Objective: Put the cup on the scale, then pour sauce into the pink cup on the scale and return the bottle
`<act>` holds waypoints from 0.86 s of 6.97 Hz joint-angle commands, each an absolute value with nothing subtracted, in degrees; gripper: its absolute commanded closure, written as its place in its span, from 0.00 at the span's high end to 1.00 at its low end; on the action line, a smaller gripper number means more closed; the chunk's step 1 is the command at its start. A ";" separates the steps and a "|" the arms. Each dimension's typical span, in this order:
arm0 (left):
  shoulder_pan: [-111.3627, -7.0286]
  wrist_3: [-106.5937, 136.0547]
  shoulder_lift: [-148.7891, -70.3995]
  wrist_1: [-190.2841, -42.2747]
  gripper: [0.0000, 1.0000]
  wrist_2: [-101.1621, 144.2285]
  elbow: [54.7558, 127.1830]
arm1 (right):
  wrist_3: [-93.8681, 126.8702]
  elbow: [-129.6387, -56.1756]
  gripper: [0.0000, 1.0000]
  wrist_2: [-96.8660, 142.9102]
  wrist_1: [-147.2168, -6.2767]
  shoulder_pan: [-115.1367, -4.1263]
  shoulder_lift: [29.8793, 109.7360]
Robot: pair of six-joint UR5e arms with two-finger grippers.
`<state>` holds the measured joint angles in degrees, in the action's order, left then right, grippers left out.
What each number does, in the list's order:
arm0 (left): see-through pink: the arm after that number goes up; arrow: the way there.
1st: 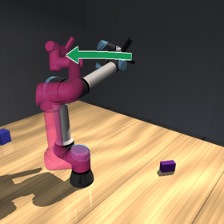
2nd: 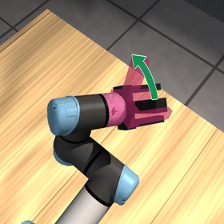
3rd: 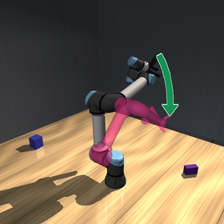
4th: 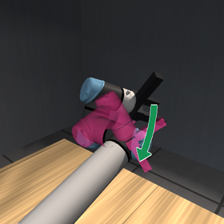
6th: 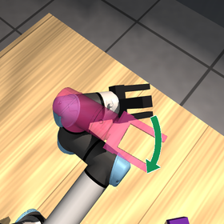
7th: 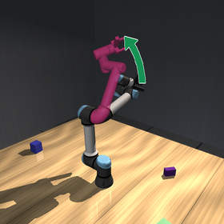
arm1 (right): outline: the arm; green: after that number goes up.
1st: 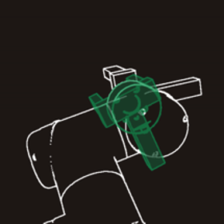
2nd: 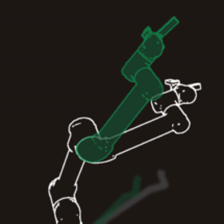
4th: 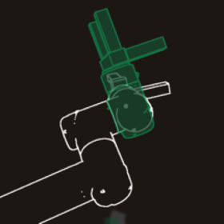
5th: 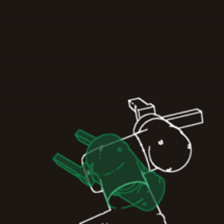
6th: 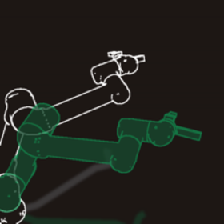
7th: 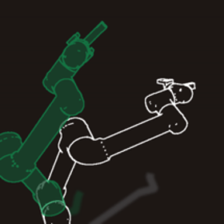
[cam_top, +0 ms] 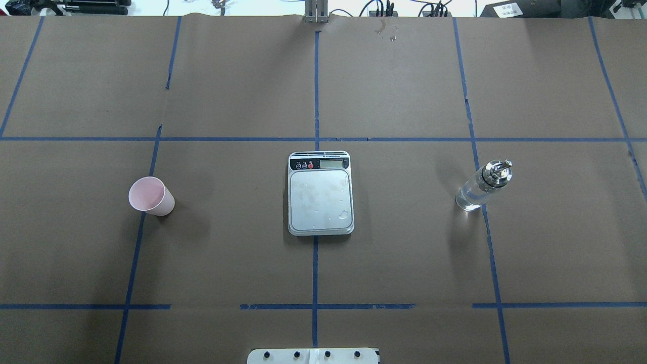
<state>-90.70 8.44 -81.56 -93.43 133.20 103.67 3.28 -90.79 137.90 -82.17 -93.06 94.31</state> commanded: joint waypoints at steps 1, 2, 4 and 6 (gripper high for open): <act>-90.70 8.44 -81.56 -93.43 1.00 133.24 104.49 | 3.34 -91.23 1.00 137.81 -82.09 -93.08 94.13; -90.62 8.79 -81.65 -92.99 1.00 132.98 107.37 | 3.43 -91.32 1.00 137.90 -82.09 -93.08 94.13; -90.00 9.22 -82.35 -93.25 1.00 132.45 115.00 | 3.51 -91.84 1.00 137.90 -82.09 -93.08 94.22; -84.51 17.70 -83.83 -93.86 1.00 133.06 124.42 | 3.52 -92.81 1.00 137.99 -82.09 -93.08 94.48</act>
